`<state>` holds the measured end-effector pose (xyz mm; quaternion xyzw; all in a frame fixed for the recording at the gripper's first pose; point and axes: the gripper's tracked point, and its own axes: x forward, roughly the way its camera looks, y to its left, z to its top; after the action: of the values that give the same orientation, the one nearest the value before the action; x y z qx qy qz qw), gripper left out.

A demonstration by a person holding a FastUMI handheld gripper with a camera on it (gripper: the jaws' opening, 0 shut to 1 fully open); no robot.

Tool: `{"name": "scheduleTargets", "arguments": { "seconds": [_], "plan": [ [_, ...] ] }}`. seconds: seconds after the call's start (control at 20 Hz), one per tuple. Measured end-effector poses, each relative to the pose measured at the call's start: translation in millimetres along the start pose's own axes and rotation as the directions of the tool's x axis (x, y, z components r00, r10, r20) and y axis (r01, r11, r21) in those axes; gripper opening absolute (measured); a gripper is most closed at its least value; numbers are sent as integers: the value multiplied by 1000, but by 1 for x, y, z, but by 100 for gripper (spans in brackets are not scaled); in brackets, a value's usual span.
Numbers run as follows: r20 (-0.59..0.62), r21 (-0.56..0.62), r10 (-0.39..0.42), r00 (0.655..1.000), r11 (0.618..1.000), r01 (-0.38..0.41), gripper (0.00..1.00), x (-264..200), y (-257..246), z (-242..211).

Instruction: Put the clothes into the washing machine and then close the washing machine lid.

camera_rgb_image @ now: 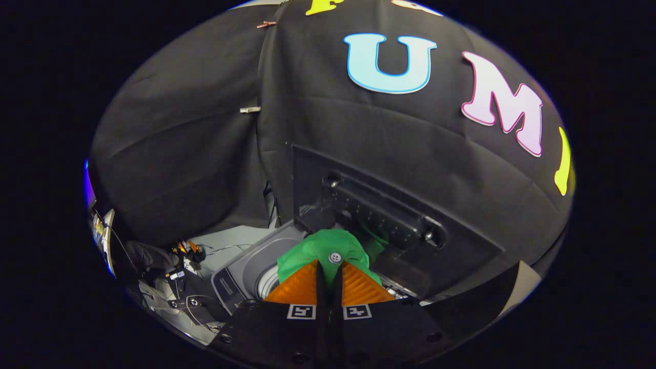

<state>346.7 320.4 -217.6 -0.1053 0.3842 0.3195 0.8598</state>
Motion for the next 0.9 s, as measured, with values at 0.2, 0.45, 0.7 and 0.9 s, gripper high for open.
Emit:
{"name": "scheduleTargets", "arguments": {
  "seconds": [0.2, 0.45, 0.7, 0.9],
  "plan": [
    [-48, 0, 5, 999, 1000, -5, 21, 15, -3, -17],
    [-18, -7, 13, 1000, 1000, -13, 100, 9, -4, -10],
    [40, -61, 37, 999, 998, -34, 99, 7, 6, 2],
    [150, -90, 62, 987, 995, -48, 99, -8, 15, 27]
  ]
}}
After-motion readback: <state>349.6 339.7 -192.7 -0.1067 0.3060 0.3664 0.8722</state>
